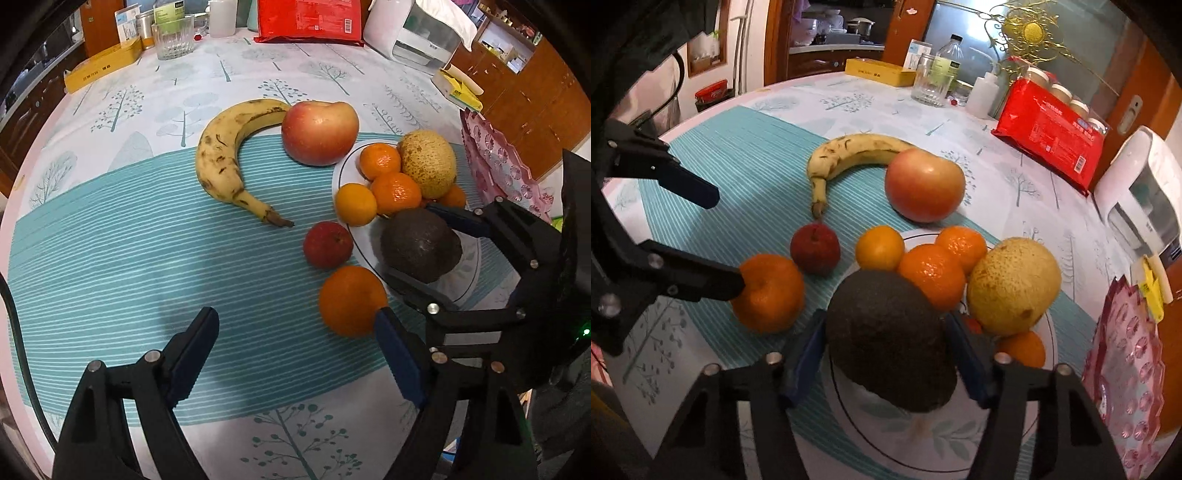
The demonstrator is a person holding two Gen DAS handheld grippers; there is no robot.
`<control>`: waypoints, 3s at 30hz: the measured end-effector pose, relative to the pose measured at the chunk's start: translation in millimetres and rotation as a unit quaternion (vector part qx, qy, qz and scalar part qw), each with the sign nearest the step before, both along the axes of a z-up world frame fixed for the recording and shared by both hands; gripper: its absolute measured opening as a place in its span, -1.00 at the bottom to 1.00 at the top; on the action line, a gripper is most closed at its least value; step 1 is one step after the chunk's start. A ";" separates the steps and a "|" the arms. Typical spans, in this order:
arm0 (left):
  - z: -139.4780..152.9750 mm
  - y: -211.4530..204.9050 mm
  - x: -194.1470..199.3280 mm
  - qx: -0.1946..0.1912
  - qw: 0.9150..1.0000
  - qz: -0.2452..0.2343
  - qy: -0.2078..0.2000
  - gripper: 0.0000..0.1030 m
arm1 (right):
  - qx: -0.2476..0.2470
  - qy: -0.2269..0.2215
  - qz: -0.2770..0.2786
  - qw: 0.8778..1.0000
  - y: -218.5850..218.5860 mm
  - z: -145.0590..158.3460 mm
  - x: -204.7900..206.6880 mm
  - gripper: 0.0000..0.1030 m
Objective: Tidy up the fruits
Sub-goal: 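Reach the right gripper to the avocado on the plate and grasp it, then grasp the orange with the left gripper while the right gripper carries the avocado to the pink bowl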
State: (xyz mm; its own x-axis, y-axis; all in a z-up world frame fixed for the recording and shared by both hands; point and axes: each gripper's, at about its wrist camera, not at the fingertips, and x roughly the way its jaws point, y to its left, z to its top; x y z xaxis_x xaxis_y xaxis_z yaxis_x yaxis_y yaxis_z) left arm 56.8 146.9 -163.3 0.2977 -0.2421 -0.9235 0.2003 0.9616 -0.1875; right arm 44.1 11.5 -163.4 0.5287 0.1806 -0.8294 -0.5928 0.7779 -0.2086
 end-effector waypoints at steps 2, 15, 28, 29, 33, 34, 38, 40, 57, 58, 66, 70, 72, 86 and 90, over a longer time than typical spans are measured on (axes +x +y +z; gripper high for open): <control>1.0 -3.7 -0.3 -0.004 1.000 -0.001 0.001 0.64 | 0.009 0.008 -0.008 1.000 -3.8 1.8 -0.1 0.20; -14.6 -48.8 3.4 0.010 1.000 -0.023 0.014 0.22 | 0.068 0.071 -0.124 0.987 -61.2 6.4 -17.4 0.19; -1.2 -74.7 -7.5 0.035 0.999 -0.021 -0.007 -0.20 | 0.135 0.099 -0.179 0.970 -88.7 23.0 -25.7 0.19; 4.6 -78.5 -9.2 0.035 0.999 -0.024 -0.012 -0.20 | 0.139 0.099 -0.180 0.969 -89.9 26.8 -26.6 0.19; 44.6 -94.5 -14.5 0.024 0.998 -0.038 -0.046 -0.20 | 0.163 0.094 -0.186 0.964 -100.3 51.4 -31.4 0.19; 57.2 -100.2 -15.1 0.021 0.997 -0.042 -0.057 -0.20 | 0.168 0.090 -0.188 0.963 -104.5 60.4 -32.4 0.19; 106.8 -128.1 -10.9 0.011 0.993 -0.058 -0.099 -0.20 | 0.190 0.057 -0.204 0.959 -130.2 106.1 -39.3 0.19; 132.1 -144.6 -7.4 -0.004 0.991 -0.066 -0.120 -0.20 | 0.195 0.040 -0.216 0.956 -146.3 126.5 -40.8 0.19; 118.6 -316.6 72.1 0.023 0.985 -0.112 -0.132 -0.19 | 0.172 0.025 -0.393 0.903 -311.7 126.2 13.0 0.20; 108.9 -323.3 76.1 0.026 0.986 -0.110 -0.125 -0.19 | 0.170 0.035 -0.402 0.899 -318.7 115.5 16.6 0.20; 53.1 -346.2 86.3 0.051 0.990 -0.101 -0.082 -0.19 | 0.203 0.096 -0.435 0.872 -348.9 59.6 30.3 0.20; 35.9 -350.6 86.8 0.059 0.991 -0.102 -0.065 -0.19 | 0.219 0.112 -0.431 0.868 -351.3 49.0 34.5 0.20; 29.9 -354.4 84.6 0.064 0.990 -0.108 -0.061 -0.19 | 0.220 0.118 -0.431 0.867 -350.3 44.6 37.7 0.20; 11.5 -356.3 84.0 0.073 0.992 -0.099 -0.030 0.09 | 0.215 0.127 -0.421 0.872 -337.5 27.9 57.4 0.27; 22.8 -352.5 79.6 0.083 0.991 -0.087 -0.056 0.50 | 0.196 0.114 -0.417 0.880 -329.7 36.7 60.7 0.30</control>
